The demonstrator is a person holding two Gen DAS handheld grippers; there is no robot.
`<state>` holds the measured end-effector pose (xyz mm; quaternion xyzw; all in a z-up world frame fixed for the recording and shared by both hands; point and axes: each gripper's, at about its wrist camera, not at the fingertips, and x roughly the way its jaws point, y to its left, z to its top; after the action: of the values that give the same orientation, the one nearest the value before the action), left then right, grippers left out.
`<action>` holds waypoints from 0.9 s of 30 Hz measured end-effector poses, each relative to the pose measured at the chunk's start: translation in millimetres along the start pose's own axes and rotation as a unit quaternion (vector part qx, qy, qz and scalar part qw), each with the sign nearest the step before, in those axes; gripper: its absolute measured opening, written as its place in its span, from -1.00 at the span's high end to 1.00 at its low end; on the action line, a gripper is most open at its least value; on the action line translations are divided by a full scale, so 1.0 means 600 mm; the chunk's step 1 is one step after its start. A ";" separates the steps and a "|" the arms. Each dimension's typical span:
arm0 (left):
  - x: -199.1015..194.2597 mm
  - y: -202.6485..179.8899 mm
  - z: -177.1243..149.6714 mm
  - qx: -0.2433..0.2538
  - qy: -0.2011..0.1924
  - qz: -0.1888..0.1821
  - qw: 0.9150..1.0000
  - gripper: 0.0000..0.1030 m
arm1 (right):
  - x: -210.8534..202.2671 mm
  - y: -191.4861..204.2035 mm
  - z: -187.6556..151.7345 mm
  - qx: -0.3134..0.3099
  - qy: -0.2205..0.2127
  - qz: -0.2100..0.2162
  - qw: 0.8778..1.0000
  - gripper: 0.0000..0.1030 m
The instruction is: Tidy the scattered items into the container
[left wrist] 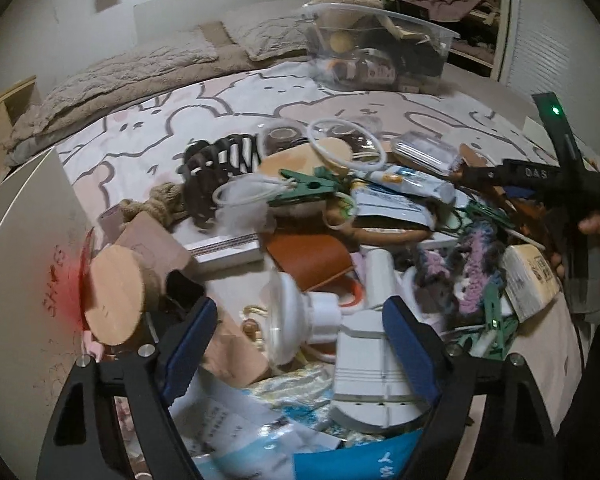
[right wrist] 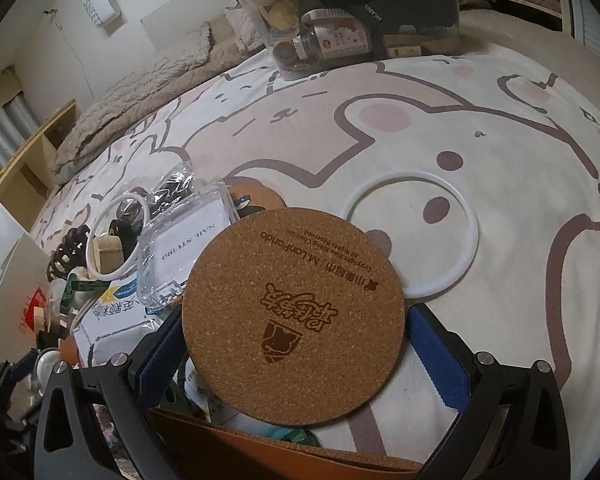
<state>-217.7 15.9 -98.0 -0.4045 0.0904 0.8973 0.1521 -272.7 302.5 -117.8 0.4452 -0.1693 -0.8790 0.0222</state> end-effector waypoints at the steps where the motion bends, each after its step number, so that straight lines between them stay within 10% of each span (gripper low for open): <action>1: 0.000 0.004 0.000 0.000 0.000 0.009 1.000 -0.65 | 0.000 0.001 0.000 -0.001 0.000 -0.002 1.000 -1.00; 27: 0.043 -0.009 0.008 0.015 0.027 -0.008 0.999 0.03 | 0.006 0.011 -0.001 -0.016 0.004 -0.026 1.000 -1.00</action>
<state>-235.0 27.6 -114.7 -0.4274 0.1044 0.8832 0.1624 -275.2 295.5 -118.6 0.4527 -0.1433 -0.8800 0.0077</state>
